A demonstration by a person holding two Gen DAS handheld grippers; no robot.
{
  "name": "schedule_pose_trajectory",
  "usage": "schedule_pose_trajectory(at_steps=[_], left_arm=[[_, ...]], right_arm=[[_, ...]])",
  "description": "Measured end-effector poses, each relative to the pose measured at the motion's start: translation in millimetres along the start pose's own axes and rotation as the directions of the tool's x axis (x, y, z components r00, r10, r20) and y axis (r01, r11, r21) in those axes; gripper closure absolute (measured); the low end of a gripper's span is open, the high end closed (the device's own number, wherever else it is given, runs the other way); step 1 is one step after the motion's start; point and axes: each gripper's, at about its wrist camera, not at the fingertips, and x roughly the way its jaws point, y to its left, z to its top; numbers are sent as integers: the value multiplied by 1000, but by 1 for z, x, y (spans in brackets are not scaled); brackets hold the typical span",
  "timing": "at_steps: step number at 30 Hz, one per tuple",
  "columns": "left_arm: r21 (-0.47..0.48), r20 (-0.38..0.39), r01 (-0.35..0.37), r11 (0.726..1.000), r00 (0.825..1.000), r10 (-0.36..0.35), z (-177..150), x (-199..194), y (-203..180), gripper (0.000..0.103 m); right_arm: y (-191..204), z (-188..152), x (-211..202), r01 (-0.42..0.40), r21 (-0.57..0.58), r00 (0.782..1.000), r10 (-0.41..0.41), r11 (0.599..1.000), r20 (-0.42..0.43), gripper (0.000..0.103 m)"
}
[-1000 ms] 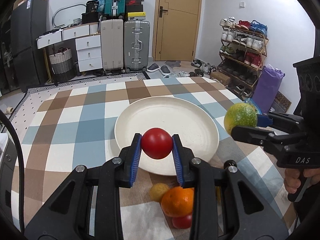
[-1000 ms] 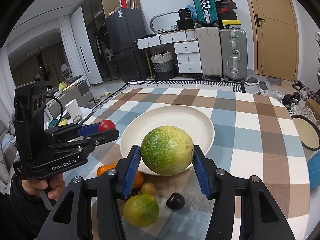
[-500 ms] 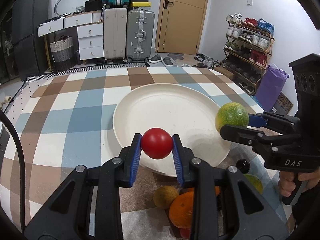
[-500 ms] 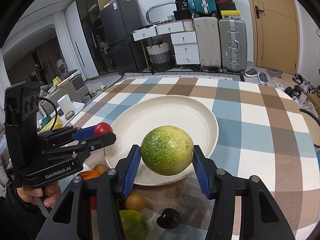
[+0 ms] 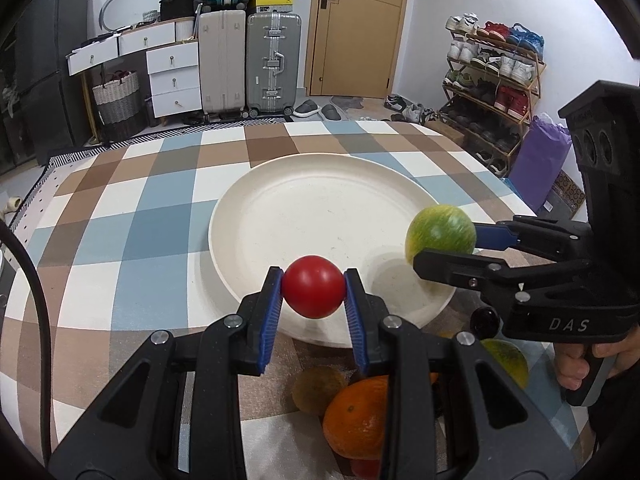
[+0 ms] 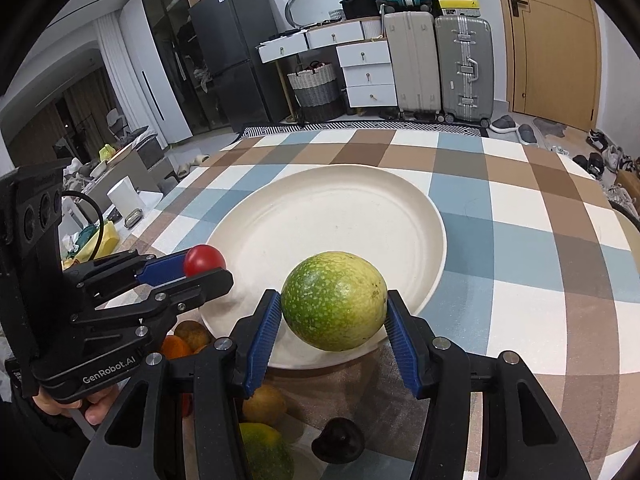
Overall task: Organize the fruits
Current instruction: 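Carry tomato and citrus over the cream plate and open both grippers, then withdraw both grippers from the plate back toward the fruit cluster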
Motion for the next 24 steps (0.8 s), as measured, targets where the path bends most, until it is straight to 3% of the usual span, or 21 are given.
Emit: schedule_pose_trajectory(at_steps=[7, 9, 11, 14, 18, 22, 24], left_arm=[[-20, 10, 2, 1000, 1000, -2, 0, -6, 3, 73], [-25, 15, 0, 1000, 1000, 0, -1, -9, 5, 62], [-34, 27, -14, 999, 1000, 15, -2, -14, 6, 38], [-40, 63, -30, 999, 998, 32, -2, -23, 7, 20], [-53, 84, -26, 998, 996, 30, -4, -34, 10, 16], [-52, 101, -41, 998, 994, 47, -6, -43, 8, 1], [-53, 109, -41, 998, 993, 47, -9, -48, 7, 1]], right_arm=[[5, -1, -11, 3, -22, 999, -2, 1000, 44, 47], [6, -2, -14, 9, -31, 999, -8, 999, 53, 41], [6, -4, -17, 16, -37, 998, -13, 999, 59, 30], [5, -6, -21, 19, -42, 998, -17, 999, 67, 20], [5, -10, -25, 17, -46, 997, -13, 999, 82, 10], [6, -12, -28, 25, -51, 995, -21, 998, 93, 0], [6, -13, -30, 32, -49, 995, -27, 998, 98, 0]])
